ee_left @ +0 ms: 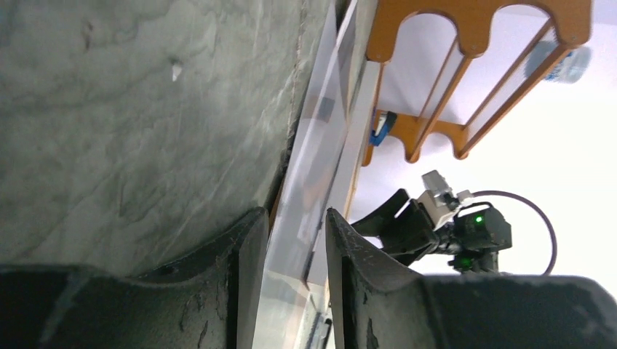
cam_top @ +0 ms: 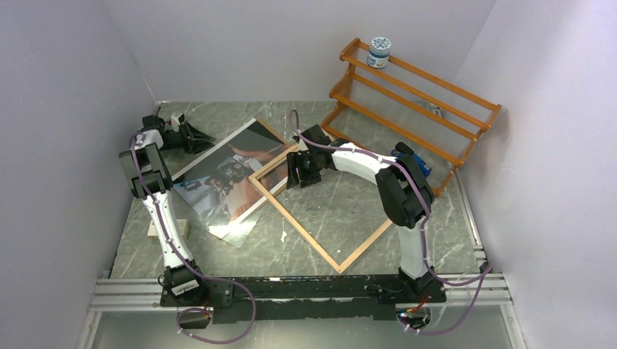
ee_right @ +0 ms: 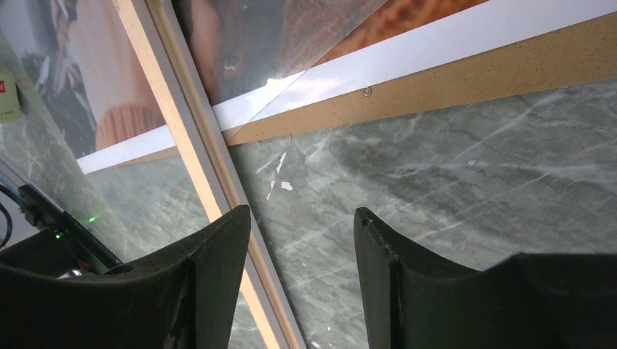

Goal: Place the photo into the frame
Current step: Pick up the photo frame item at the center of the board.

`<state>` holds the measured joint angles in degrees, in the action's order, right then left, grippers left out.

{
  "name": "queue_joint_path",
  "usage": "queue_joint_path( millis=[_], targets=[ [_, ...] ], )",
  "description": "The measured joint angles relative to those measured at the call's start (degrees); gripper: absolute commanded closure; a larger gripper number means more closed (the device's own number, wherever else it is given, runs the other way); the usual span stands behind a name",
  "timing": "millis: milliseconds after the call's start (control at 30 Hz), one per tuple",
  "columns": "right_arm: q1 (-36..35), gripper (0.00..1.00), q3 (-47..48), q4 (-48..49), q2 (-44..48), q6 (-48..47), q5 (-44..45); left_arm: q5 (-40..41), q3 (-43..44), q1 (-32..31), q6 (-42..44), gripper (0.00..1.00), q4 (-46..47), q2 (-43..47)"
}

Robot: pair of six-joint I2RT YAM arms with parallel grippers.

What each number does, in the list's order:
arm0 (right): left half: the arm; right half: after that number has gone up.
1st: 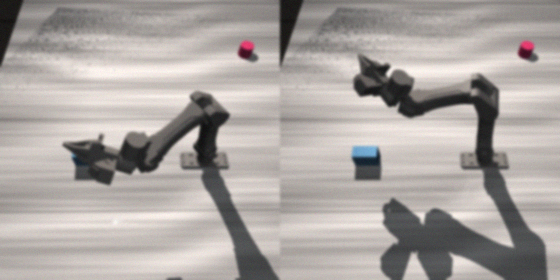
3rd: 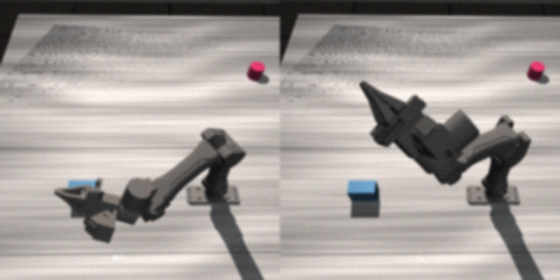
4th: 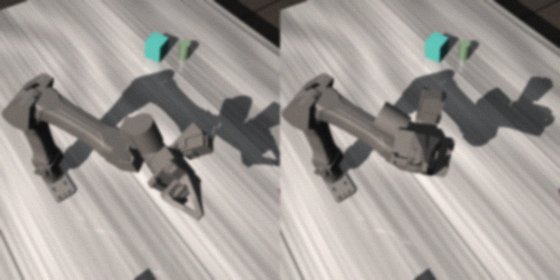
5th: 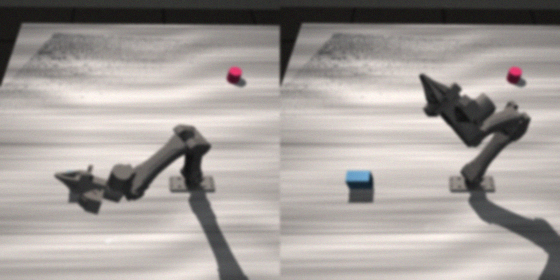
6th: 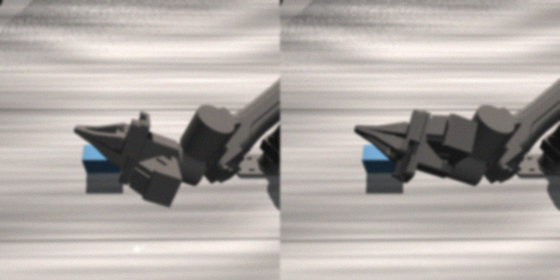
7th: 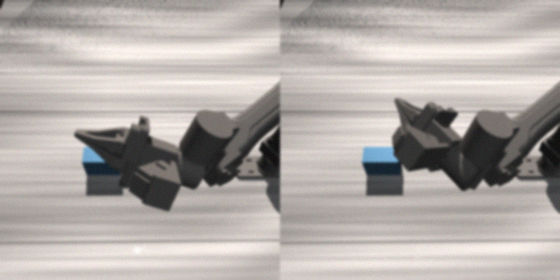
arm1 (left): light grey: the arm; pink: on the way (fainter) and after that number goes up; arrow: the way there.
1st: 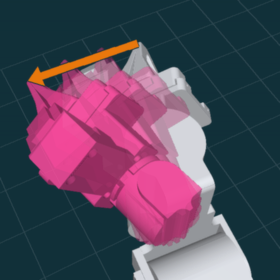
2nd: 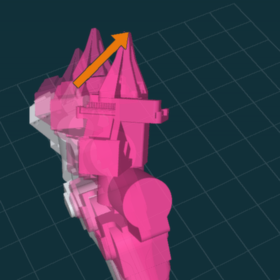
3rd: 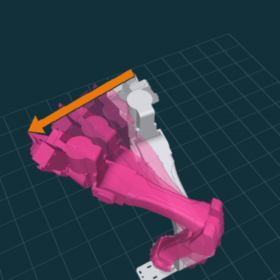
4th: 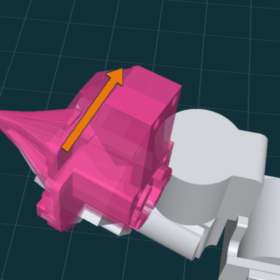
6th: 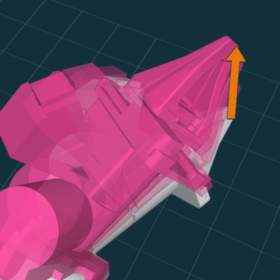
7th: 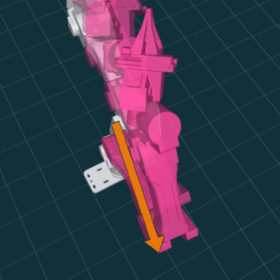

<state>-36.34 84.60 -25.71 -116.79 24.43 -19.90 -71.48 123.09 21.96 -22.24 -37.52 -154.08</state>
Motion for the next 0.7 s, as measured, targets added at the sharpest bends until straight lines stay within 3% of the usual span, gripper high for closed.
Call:
queue_joint_path(
  millis=[267, 700],
  targets=[
    [-0.1, 0.43, 0.0, -0.6, 0.0, 0.0, 0.0, -2.7, -4.5, -0.6, -11.5, 0.62, 16.0, 0.6],
    [-0.1, 0.43, 0.0, -1.0, 0.0, 0.0, 0.3, -1.5, -6.8, -3.6, -16.7, 0.80, 26.6, 0.6]
  ],
)
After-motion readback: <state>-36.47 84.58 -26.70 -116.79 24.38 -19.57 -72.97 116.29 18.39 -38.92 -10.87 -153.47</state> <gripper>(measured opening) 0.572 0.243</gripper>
